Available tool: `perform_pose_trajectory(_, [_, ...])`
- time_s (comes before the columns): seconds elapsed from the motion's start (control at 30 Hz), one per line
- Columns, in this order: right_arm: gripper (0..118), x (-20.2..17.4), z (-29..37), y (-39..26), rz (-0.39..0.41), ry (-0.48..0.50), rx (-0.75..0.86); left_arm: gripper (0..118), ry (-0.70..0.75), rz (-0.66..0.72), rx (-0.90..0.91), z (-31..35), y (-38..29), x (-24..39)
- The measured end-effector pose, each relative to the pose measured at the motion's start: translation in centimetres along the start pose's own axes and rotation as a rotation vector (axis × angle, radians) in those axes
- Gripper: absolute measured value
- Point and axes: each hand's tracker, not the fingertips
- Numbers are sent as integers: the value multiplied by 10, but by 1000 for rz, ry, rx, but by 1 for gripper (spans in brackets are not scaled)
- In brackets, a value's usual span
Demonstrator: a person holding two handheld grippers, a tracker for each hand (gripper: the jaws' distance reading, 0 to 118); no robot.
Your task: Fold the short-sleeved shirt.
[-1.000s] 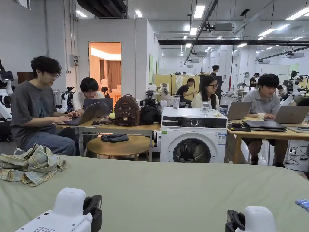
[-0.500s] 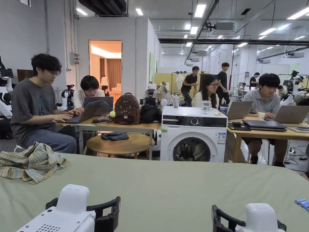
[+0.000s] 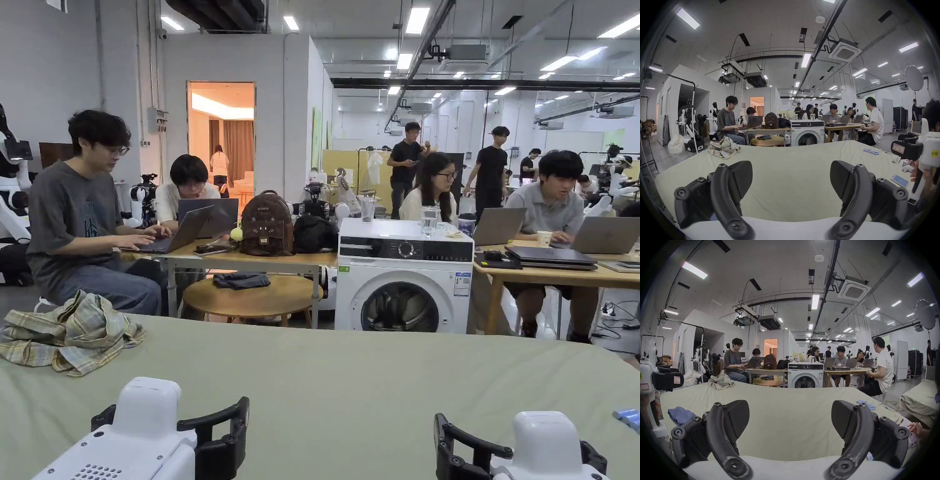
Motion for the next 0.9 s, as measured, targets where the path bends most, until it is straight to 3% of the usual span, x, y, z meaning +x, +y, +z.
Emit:
perform_pose_trajectory(0.3, [103, -6, 2, -2, 21, 0, -14, 98, -8, -29, 16, 5, 2, 5])
perform_pose_trajectory(0.5, [103, -5, 4, 6, -9, -14, -17, 98, -13, -21, 26, 6, 3, 2])
perform_pose_trajectory(0.8, [103, -13, -1, 11, -7, -38, -123, 98, -24, 21, -11, 5, 1, -2])
perform_pose_trajectory(0.9, [103, -15, -2, 11, -74, -8, -184, 98, -34, 44, -16, 4, 0, -3])
